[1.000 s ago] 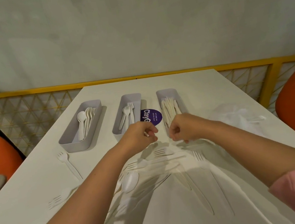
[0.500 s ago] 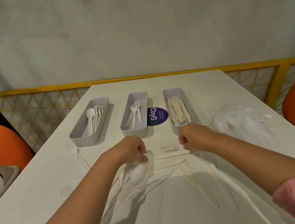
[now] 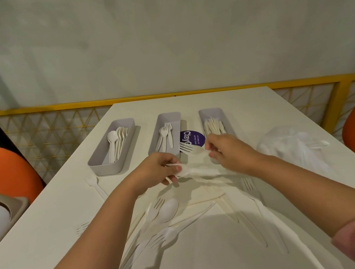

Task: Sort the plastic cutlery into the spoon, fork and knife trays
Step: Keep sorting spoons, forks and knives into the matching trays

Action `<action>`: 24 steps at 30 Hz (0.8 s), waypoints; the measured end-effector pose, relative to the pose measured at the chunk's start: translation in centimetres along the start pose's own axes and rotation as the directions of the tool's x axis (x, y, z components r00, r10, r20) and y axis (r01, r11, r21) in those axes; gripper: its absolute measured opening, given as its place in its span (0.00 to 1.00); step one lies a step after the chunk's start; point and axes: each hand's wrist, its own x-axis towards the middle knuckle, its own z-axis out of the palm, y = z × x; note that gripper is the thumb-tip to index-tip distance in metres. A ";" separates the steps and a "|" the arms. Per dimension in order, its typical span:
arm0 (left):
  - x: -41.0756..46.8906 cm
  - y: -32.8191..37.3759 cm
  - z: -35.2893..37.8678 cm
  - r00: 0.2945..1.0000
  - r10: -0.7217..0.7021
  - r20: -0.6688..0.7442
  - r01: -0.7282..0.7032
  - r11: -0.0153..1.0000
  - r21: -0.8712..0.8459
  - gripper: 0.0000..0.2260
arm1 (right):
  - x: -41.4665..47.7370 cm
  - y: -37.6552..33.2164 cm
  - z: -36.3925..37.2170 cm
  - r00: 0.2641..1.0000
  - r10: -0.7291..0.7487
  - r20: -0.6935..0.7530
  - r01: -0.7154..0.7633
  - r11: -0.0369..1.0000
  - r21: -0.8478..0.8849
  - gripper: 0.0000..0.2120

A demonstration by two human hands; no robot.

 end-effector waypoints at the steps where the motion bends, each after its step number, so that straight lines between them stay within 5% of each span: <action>1: -0.1 0.1 -0.1 1.000 0.007 -0.004 -0.007 0.998 -0.056 0.03 | 0.0 -0.5 -0.1 1.000 -0.012 -0.021 0.014 0.996 0.088 0.04; 5: -0.4 0.9 -0.3 1.000 0.010 -0.005 -0.011 0.961 -0.275 0.07 | 0.0 -1.6 0.2 1.000 -0.008 0.024 -0.001 0.938 0.348 0.04; 13: -0.6 1.4 -0.7 0.999 0.025 -0.029 -0.035 0.911 -0.410 0.08 | -0.4 -1.9 0.5 0.980 0.014 0.199 -0.100 0.899 0.427 0.06; 20: 0.0 2.1 -0.3 0.969 0.038 -0.246 -0.143 0.893 -0.427 0.08 | -0.7 -2.3 0.5 0.980 -0.022 0.199 -0.064 0.908 0.415 0.08; 24: 0.6 2.6 0.4 0.928 0.008 -0.374 -0.202 0.852 -0.484 0.07 | -0.4 -2.4 0.8 0.980 -0.031 0.195 -0.024 0.962 0.271 0.11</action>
